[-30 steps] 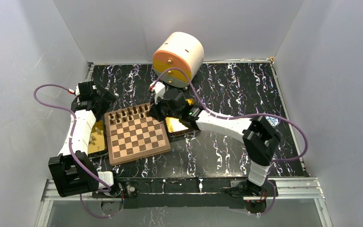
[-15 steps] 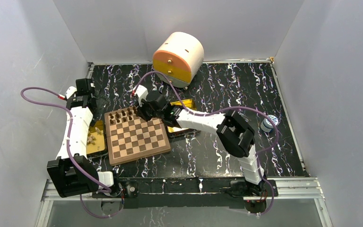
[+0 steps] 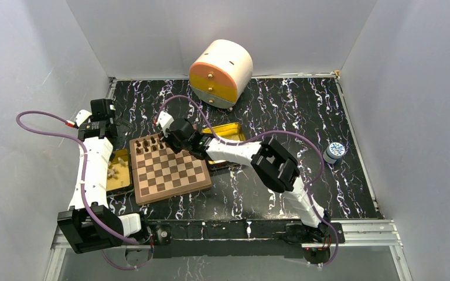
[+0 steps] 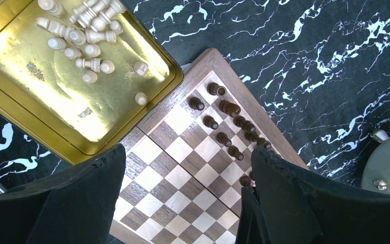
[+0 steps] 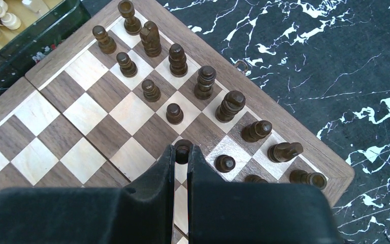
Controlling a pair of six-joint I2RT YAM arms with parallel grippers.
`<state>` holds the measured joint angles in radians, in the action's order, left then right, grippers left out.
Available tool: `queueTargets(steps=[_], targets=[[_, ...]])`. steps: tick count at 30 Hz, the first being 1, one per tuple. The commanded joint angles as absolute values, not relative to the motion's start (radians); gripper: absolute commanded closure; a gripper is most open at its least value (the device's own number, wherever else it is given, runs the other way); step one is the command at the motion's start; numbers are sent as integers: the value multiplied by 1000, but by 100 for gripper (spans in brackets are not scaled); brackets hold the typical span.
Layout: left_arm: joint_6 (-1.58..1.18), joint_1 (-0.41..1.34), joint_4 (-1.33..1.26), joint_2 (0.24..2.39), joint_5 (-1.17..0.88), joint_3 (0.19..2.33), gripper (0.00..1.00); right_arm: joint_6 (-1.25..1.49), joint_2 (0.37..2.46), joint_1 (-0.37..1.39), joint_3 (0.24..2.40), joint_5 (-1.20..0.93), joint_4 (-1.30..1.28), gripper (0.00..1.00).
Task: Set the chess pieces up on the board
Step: Place the chess piece on the chessboard.
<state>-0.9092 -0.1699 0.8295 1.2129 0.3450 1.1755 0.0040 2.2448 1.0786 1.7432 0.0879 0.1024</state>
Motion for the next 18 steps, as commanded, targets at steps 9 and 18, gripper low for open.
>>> queueTargets(steps=[9,18], targets=[[-895,-175,857,1195,388,1227,10,-49,2299,1092,1855,164,114,88],[-895,-175,845,1187,383,1207,10,-52,2333,1092,1894,182,84,88]])
